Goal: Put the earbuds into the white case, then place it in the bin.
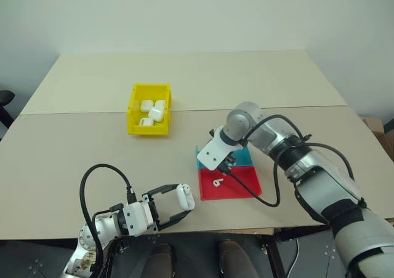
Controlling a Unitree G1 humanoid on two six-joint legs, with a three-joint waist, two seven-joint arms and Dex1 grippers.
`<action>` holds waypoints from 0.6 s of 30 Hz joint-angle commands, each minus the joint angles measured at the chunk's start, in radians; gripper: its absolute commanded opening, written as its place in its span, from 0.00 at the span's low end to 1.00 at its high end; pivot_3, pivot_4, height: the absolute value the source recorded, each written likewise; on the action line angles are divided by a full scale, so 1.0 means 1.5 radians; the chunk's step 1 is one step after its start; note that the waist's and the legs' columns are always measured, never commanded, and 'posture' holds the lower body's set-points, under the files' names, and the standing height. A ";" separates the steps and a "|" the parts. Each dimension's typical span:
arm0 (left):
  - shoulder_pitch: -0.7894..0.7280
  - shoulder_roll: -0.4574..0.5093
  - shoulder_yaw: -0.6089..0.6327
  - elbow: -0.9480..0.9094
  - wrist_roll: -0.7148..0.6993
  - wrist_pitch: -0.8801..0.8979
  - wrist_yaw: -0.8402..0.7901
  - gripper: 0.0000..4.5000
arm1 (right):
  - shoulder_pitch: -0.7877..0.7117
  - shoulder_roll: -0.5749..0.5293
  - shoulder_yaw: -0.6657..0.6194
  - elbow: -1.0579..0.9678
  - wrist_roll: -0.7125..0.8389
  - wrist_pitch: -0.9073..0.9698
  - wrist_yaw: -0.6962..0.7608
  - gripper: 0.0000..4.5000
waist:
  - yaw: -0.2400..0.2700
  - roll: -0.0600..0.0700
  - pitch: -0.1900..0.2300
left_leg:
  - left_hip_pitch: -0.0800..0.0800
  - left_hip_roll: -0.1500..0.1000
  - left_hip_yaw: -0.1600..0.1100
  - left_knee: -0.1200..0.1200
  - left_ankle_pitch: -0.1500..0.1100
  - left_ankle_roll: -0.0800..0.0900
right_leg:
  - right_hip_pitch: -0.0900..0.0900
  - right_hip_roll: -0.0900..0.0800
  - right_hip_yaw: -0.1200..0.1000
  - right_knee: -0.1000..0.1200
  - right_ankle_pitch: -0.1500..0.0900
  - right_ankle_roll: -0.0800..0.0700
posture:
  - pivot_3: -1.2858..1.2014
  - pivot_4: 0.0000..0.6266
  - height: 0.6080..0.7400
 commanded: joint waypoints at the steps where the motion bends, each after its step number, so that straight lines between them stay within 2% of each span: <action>1: -0.002 0.004 0.000 -0.004 0.001 -0.020 0.005 0.61 | -0.001 0.001 -0.008 -0.009 -0.004 -0.013 -0.001 0.46 | 0.000 0.000 0.000 | 0.000 0.000 0.000 0.000 0.000 0.000 | 0.000 0.000 0.000 0.000 0.000 0.000 | 0.52 0.24 1.00; 4: -0.002 0.006 0.001 -0.004 0.000 -0.019 0.004 0.61 | 0.001 0.002 -0.008 -0.010 -0.005 -0.003 0.003 0.34 | 0.000 0.000 0.000 | 0.000 0.000 0.000 0.000 0.000 0.000 | 0.000 0.000 0.000 0.000 0.000 0.000 | 0.52 0.24 1.00; 18: 0.000 0.009 -0.002 -0.008 -0.001 -0.016 0.005 0.61 | 0.006 -0.009 -0.008 -0.017 -0.017 -0.019 0.000 0.34 | 0.000 0.000 0.000 | 0.000 0.000 0.000 0.000 0.000 0.000 | 0.000 0.000 0.000 0.000 0.000 0.000 | 0.52 0.24 1.00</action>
